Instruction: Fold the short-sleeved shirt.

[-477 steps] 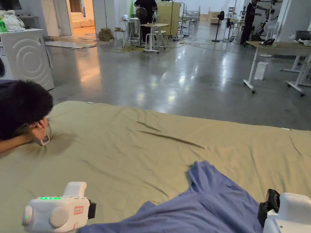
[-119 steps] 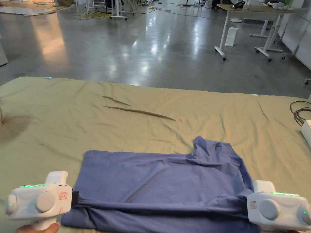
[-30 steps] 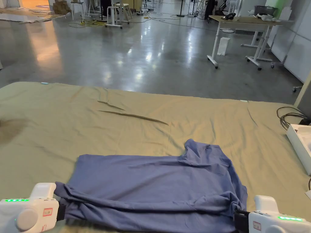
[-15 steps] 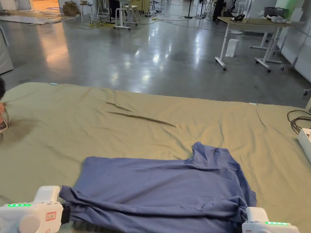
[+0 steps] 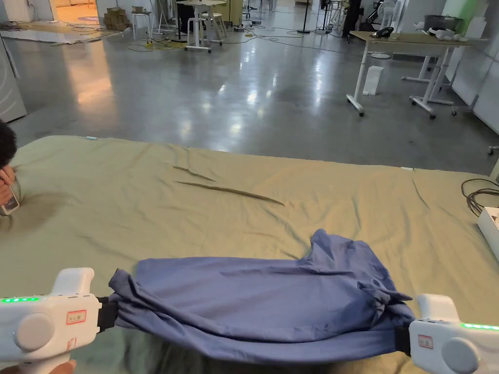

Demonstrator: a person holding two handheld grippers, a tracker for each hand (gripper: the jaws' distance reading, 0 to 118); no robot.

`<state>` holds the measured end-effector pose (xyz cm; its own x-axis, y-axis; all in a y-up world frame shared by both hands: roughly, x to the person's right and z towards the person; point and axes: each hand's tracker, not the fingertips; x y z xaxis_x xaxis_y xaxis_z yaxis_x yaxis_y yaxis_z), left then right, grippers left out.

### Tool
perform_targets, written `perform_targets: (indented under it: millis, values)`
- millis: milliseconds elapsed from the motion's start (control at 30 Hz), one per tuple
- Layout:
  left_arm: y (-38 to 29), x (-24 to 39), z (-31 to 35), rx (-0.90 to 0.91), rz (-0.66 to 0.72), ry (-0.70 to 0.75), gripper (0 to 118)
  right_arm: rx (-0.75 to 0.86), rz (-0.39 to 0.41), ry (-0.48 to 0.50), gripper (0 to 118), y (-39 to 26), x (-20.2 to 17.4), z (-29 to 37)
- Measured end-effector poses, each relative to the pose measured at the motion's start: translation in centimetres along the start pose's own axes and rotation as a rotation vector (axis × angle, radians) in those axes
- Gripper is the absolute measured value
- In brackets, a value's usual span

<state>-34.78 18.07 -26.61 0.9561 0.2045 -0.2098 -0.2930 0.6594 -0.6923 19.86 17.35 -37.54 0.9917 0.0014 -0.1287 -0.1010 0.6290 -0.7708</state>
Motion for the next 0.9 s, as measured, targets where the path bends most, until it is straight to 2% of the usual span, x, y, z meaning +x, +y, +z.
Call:
perform_targets:
  millis: [233, 333, 533, 633, 733, 900]
  values:
    - [-0.8, -2.5, 3.9, -0.023, 0.067, -0.058, 5, -0.021, 0.046, -0.004, 12, -1.8, 0.9, 5.0]
    - [-3.8, -3.8, 4.6, -0.074, 0.118, -0.073, 5, -0.048, 0.029, 0.021, 12, -4.7, 1.2, 6.0]
    - [-11.3, -5.0, 3.2, -0.228, 0.125, -0.020, 5, -0.154, 0.041, -0.003, 12, -11.8, 0.7, 5.7]
    - [-14.0, -4.9, 1.9, -0.293, 0.069, 0.038, 5, -0.210, 0.067, -0.049, 12, -15.0, 0.1, 4.7]
    - [-15.4, -4.8, 0.9, -0.335, 0.076, 0.057, 5, -0.249, 0.079, -0.077, 12, -17.5, -0.4, 3.4]
    - [-15.0, -4.0, 0.0, -0.365, -0.013, 0.095, 5, -0.243, 0.110, -0.121, 13, -19.0, -1.5, 1.9]
